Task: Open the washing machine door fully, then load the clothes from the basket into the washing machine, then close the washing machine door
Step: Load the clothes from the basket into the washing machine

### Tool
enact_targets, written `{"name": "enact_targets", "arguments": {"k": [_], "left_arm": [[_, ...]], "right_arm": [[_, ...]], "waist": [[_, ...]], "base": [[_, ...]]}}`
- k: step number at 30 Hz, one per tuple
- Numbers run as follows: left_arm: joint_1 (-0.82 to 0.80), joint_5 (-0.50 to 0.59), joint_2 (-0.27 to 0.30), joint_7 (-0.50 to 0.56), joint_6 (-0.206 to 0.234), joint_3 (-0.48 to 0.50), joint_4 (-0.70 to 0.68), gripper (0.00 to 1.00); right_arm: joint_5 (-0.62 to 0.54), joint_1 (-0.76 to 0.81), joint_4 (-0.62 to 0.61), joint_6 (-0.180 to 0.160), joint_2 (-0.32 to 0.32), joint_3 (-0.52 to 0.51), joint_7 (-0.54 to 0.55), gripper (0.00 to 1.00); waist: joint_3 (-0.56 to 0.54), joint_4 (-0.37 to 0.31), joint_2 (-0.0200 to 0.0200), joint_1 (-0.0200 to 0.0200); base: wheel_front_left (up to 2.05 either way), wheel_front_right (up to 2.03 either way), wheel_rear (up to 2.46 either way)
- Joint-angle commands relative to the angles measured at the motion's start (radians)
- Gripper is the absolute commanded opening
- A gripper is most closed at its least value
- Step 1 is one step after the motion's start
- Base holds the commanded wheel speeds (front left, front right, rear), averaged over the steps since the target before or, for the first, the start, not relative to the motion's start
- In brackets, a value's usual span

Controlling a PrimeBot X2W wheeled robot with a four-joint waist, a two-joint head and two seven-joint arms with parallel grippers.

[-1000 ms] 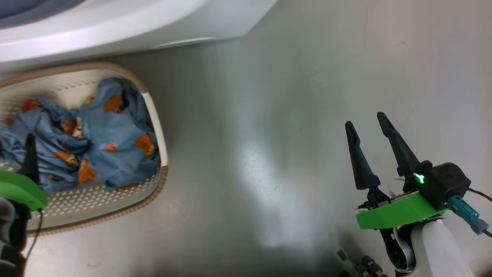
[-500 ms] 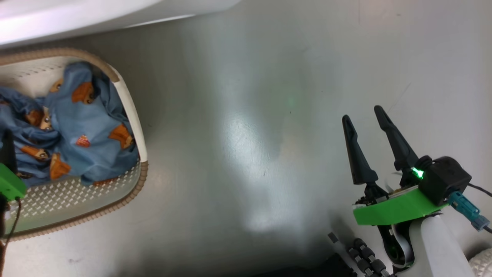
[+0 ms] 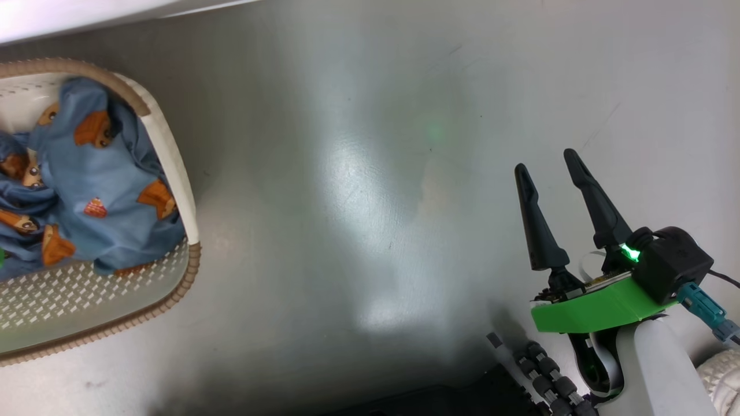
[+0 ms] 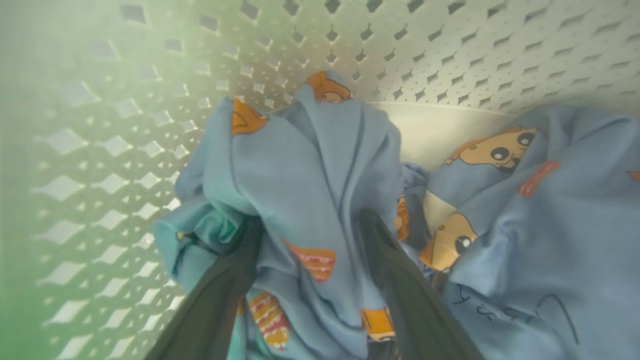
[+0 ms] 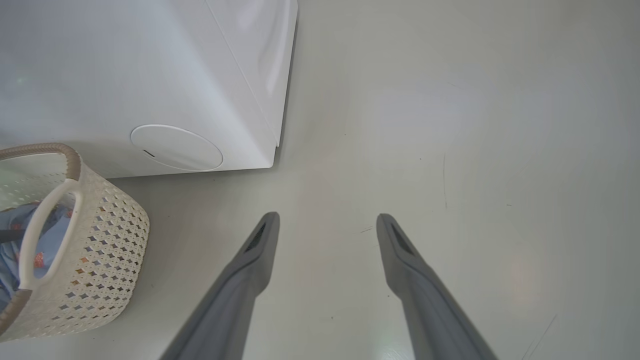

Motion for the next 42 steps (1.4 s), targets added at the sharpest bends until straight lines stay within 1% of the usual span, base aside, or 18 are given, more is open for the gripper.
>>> {"name": "enact_targets", "arguments": {"k": [1, 2, 3, 4, 13, 15, 22, 27, 33, 38, 42], "left_arm": [[0.010, -0.004, 0.060, 0.005, 0.005, 0.016, 0.013, 0.96], [0.002, -0.007, 0.056, 0.009, 0.004, 0.016, 0.019, 0.57], [-0.004, -0.006, 0.054, 0.011, 0.003, 0.013, 0.025, 0.35], [-0.008, -0.005, 0.052, 0.010, 0.002, 0.010, 0.029, 0.00], [0.009, -0.012, 0.034, -0.045, -0.010, -0.009, 0.058, 0.00], [0.019, -0.002, 0.035, -0.074, -0.012, -0.023, 0.058, 0.00], [0.059, 0.024, 0.020, -0.140, -0.016, -0.065, 0.043, 0.00], [0.097, 0.034, 0.003, -0.164, -0.017, -0.079, 0.009, 0.00], [0.165, 0.036, -0.018, -0.170, -0.014, -0.065, -0.064, 0.00], [0.259, 0.067, -0.032, -0.170, 0.002, -0.035, -0.211, 0.00], [0.346, 0.085, -0.058, -0.170, 0.021, 0.004, -0.327, 0.00]], "right_arm": [[0.013, 0.020, -0.021, 0.002, 0.001, 0.024, -0.012, 1.00], [0.013, 0.020, -0.021, 0.002, 0.001, 0.024, -0.012, 1.00], [0.012, 0.021, -0.020, 0.002, 0.001, 0.023, -0.012, 1.00], [0.012, 0.021, -0.019, 0.002, 0.001, 0.022, -0.012, 1.00], [0.013, 0.007, -0.012, 0.002, 0.001, 0.015, -0.012, 1.00], [0.014, 0.007, -0.010, 0.002, 0.001, 0.013, -0.012, 1.00], [0.015, 0.007, 0.007, 0.002, 0.001, 0.013, -0.012, 1.00], [0.010, 0.010, 0.020, 0.002, 0.001, 0.012, -0.012, 1.00], [0.000, 0.021, 0.039, 0.002, 0.001, 0.006, -0.012, 1.00], [-0.014, 0.038, 0.053, 0.002, 0.001, -0.002, -0.012, 1.00], [-0.026, 0.061, 0.068, 0.002, 0.001, -0.008, -0.012, 1.00]], "waist": [[0.005, -0.004, -0.0001, 0.0000], [0.005, -0.003, -0.0001, 0.0000], [0.004, -0.003, -0.0001, 0.0000], [0.003, -0.002, -0.0001, 0.0000], [-0.050, 0.001, -0.0001, 0.0000], [-0.068, 0.002, -0.0001, 0.0000], [-0.148, 0.015, -0.0001, 0.0000], [-0.215, 0.030, -0.0001, 0.0000], [-0.300, 0.050, -0.0001, 0.0000], [-0.377, 0.069, -0.0001, 0.0000], [-0.445, 0.089, -0.0001, 0.0000]], "base": [[0.00, 0.00, 0.00], [0.00, 0.00, 0.00], [0.00, 0.00, 0.00], [0.00, 0.00, 0.00], [0.00, 0.00, 0.00], [0.00, 0.00, 0.00], [0.00, 0.00, 0.00], [0.00, 0.00, 0.00], [0.00, 0.00, 0.00], [0.00, 0.00, 0.00], [0.00, 0.00, 0.00]]}}
